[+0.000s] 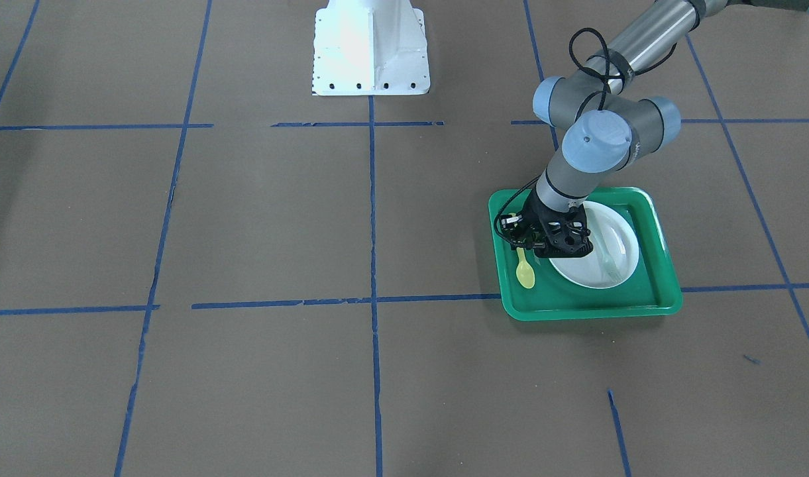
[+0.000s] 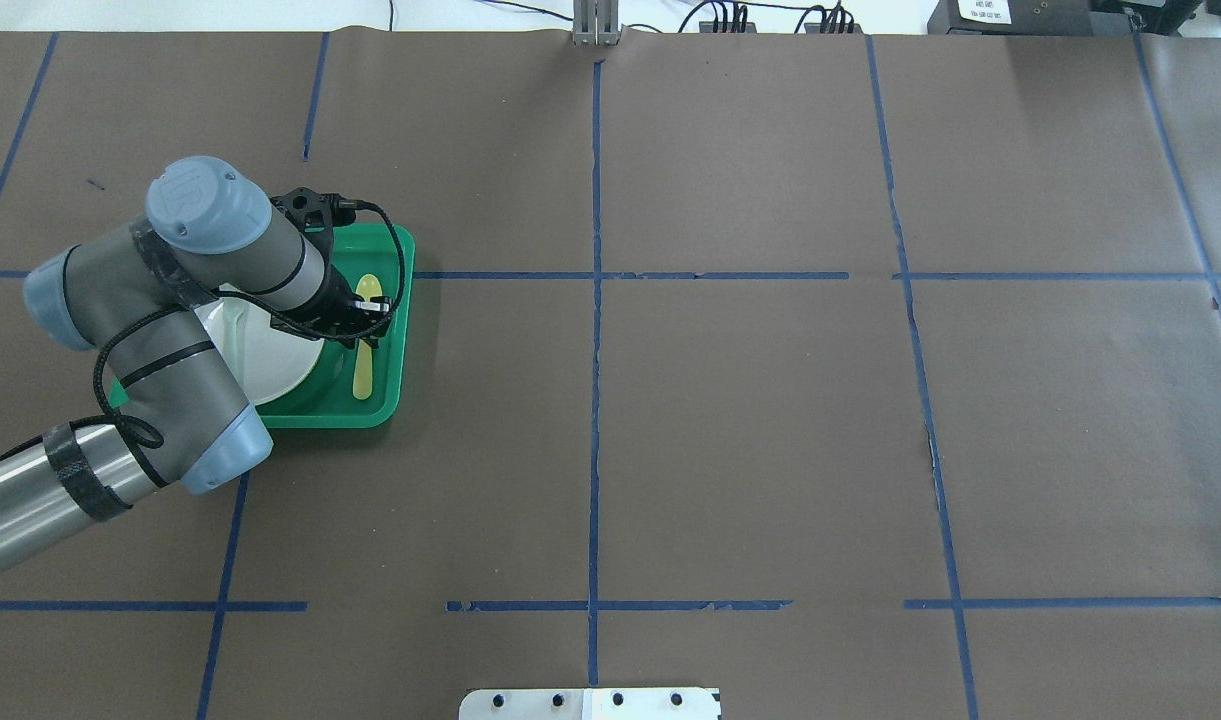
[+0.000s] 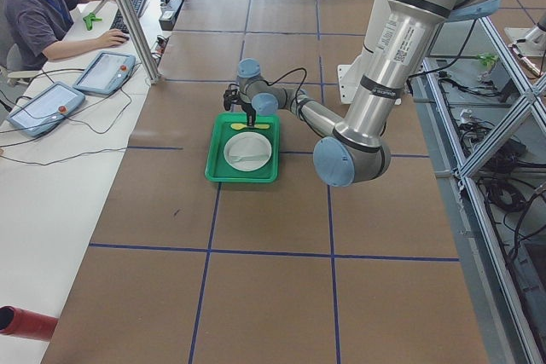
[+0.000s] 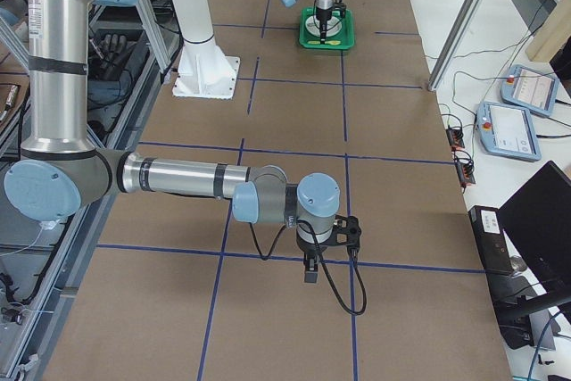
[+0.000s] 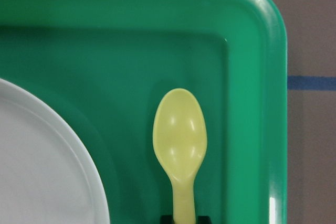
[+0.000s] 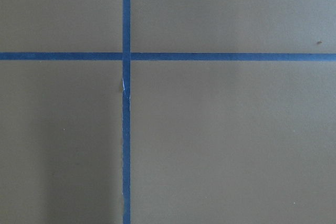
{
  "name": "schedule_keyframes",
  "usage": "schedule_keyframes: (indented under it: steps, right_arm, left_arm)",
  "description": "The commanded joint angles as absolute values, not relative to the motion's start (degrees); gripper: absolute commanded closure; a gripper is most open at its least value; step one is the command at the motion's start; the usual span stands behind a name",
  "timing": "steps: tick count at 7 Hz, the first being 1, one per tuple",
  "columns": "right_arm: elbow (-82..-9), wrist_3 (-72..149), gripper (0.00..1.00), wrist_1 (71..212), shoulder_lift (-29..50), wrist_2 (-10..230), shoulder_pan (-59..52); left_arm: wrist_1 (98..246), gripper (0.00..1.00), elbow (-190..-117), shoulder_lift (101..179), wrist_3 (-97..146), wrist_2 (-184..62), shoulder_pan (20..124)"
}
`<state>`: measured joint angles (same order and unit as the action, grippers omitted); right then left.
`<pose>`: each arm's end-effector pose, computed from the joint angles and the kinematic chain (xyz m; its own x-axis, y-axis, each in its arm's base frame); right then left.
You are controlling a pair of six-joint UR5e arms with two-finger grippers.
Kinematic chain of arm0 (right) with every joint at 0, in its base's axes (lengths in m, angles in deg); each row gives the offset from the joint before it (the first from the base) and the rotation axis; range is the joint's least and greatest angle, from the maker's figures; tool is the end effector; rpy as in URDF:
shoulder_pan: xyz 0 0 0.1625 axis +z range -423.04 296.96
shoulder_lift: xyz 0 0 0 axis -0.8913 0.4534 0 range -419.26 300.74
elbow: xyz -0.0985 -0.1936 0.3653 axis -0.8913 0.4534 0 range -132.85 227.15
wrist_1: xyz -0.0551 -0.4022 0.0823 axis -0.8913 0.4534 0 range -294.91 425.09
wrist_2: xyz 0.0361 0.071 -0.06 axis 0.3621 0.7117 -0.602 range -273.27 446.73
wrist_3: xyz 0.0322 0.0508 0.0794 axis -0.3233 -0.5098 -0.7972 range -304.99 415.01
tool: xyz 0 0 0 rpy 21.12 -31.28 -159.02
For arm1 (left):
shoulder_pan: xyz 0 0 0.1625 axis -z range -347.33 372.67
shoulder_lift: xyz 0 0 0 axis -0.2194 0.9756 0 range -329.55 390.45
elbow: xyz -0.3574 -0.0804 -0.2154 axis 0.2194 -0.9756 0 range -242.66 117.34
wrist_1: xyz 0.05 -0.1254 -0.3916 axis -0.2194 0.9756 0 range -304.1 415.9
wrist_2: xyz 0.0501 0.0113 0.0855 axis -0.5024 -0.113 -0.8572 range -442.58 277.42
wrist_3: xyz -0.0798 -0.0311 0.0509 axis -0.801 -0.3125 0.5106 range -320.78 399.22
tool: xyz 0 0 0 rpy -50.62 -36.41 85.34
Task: Place spoon
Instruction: 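Carry the yellow spoon off the plate to the tray beside it, then open the left gripper to release the spoon on the tray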
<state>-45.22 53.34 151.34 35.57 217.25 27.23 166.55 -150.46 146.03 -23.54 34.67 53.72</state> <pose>0.0706 -0.4571 0.6763 0.7598 0.0181 0.6499 -0.0270 0.9996 0.0037 0.4528 -0.5105 0.3845 0.6395 -0.0172 -0.7686 0.0575 0.9980 0.0255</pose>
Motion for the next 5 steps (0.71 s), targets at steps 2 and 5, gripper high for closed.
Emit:
schedule_keyframes:
  steps: [2,5]
  right_arm:
    - [-45.2,53.3,0.0,151.3,35.6,217.2,27.2]
    - [-45.2,53.3,0.0,151.3,35.6,217.2,27.2]
  left_arm:
    - [166.4,0.55,-152.6,145.8,-23.6,34.5,54.0]
    - [165.9,0.0,-158.1,144.5,-23.6,34.5,58.8]
